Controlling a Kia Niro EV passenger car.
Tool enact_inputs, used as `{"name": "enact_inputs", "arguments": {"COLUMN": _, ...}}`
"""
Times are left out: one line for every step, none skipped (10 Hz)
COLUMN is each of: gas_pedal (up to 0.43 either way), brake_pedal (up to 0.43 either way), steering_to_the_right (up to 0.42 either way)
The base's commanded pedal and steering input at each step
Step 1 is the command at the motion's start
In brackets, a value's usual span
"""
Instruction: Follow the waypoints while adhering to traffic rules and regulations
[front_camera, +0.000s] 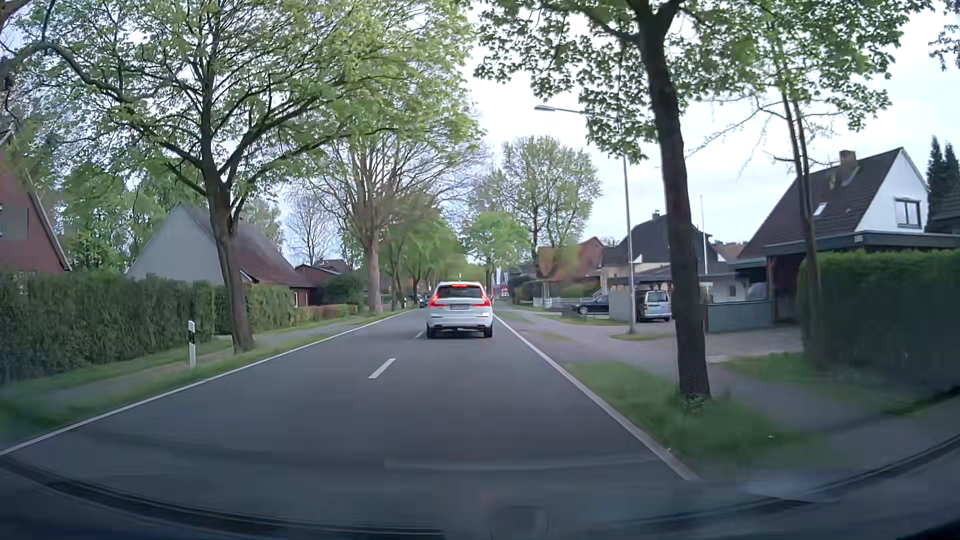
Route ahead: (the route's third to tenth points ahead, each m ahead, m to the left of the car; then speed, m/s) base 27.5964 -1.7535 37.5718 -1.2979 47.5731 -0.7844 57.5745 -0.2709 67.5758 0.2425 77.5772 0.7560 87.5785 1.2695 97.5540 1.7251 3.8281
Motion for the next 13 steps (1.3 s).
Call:
{"name": "enact_inputs", "arguments": {"gas_pedal": 0.039, "brake_pedal": 0.000, "steering_to_the_right": -0.012}}
{"name": "enact_inputs", "arguments": {"gas_pedal": 0.039, "brake_pedal": 0.000, "steering_to_the_right": -0.013}}
{"name": "enact_inputs", "arguments": {"gas_pedal": 0.039, "brake_pedal": 0.000, "steering_to_the_right": -0.013}}
{"name": "enact_inputs", "arguments": {"gas_pedal": 0.039, "brake_pedal": 0.000, "steering_to_the_right": -0.013}}
{"name": "enact_inputs", "arguments": {"gas_pedal": 0.039, "brake_pedal": 0.000, "steering_to_the_right": -0.014}}
{"name": "enact_inputs", "arguments": {"gas_pedal": 0.039, "brake_pedal": 0.000, "steering_to_the_right": -0.014}}
{"name": "enact_inputs", "arguments": {"gas_pedal": 0.039, "brake_pedal": 0.000, "steering_to_the_right": -0.014}}
{"name": "enact_inputs", "arguments": {"gas_pedal": 0.039, "brake_pedal": 0.000, "steering_to_the_right": -0.014}}
{"name": "enact_inputs", "arguments": {"gas_pedal": 0.039, "brake_pedal": 0.000, "steering_to_the_right": -0.014}}
{"name": "enact_inputs", "arguments": {"gas_pedal": 0.039, "brake_pedal": 0.000, "steering_to_the_right": -0.014}}
{"name": "enact_inputs", "arguments": {"gas_pedal": 0.039, "brake_pedal": 0.000, "steering_to_the_right": -0.014}}
{"name": "enact_inputs", "arguments": {"gas_pedal": 0.039, "brake_pedal": 0.000, "steering_to_the_right": -0.014}}
{"name": "enact_inputs", "arguments": {"gas_pedal": 0.039, "brake_pedal": 0.000, "steering_to_the_right": -0.014}}
